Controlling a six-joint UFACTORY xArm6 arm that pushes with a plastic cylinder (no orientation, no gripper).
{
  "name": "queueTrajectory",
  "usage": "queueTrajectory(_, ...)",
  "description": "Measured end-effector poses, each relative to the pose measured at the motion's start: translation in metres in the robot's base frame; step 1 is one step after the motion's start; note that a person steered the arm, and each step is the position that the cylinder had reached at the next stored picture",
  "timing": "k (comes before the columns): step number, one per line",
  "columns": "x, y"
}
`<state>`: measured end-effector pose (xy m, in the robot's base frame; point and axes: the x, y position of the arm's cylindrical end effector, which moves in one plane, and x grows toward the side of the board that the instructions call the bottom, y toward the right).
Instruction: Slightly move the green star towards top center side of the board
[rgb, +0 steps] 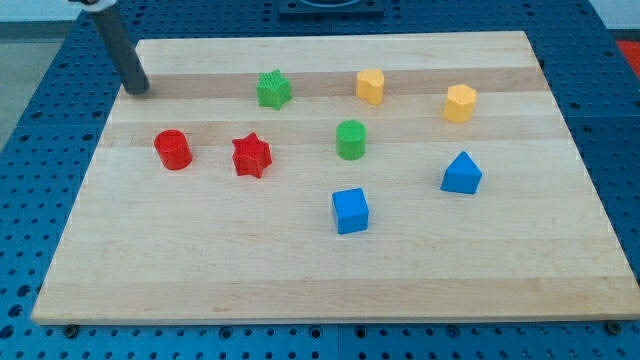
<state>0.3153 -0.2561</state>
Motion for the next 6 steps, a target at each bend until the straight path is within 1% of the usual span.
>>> queueTrajectory(1,0.028,0.052)
queueTrajectory(2,0.036,0.110)
queueTrajectory(3,0.016,0.174)
queueTrajectory(4,-0.023,0.221)
queueTrajectory(5,-0.040,0.249)
queueTrajectory(6,-0.023,0.253)
